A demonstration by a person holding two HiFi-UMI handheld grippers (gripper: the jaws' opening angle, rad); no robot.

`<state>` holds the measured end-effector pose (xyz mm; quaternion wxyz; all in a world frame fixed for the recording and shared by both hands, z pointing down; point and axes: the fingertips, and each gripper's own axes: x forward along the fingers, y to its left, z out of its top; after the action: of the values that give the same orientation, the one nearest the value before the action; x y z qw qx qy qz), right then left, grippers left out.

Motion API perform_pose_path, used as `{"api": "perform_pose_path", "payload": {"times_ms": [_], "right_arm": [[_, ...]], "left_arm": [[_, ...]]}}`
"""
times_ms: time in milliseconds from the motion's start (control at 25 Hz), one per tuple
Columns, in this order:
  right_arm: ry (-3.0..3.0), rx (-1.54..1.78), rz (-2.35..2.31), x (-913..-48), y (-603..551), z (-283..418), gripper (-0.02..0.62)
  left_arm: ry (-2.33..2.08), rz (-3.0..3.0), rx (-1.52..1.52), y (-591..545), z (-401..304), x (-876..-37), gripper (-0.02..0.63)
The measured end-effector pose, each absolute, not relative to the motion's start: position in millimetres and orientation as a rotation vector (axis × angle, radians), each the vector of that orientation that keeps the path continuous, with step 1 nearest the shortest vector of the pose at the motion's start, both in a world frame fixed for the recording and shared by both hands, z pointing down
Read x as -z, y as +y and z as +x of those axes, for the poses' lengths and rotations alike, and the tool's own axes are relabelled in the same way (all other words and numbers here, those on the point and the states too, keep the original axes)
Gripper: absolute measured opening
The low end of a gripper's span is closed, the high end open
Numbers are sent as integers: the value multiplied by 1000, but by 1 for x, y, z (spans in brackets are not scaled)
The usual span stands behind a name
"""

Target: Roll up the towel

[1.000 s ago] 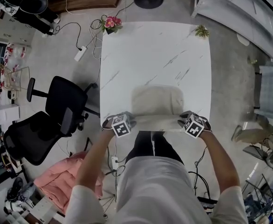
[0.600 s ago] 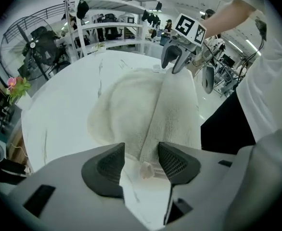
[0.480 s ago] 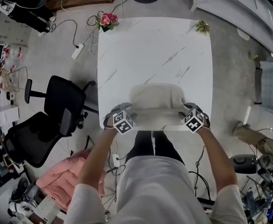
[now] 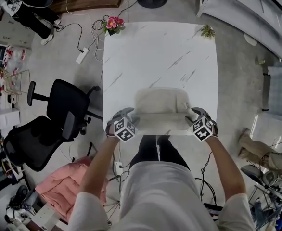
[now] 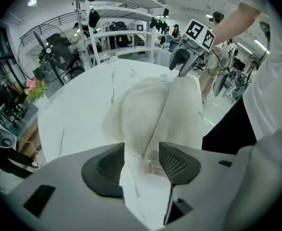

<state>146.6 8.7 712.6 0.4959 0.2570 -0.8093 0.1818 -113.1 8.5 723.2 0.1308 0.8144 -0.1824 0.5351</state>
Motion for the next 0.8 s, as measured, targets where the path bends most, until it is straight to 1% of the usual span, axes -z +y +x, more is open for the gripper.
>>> {"api": "perform_pose_path", "payload": {"times_ms": [120,240,480,720,800], "right_arm": [[-2025,-409,646,-691,14,144,212],[-2070,-414,571,-684,37,135,206],[-2072,-342,412,-698,86,120,207],[-2019,-207,365,-718,97,118,218],[-2005,-163,368,-727,96,118,218]], "left_arm": [[-576,2422,-1507,14,-111,-705,247],[-504,2469,-1486,39,-101,-698,244],[-409,2504,-1546,87,-91,-716,233],[-493,2513,-1618,88,-98,-735,230],[-523,2515,-1623,86,-99,-742,213]]}}
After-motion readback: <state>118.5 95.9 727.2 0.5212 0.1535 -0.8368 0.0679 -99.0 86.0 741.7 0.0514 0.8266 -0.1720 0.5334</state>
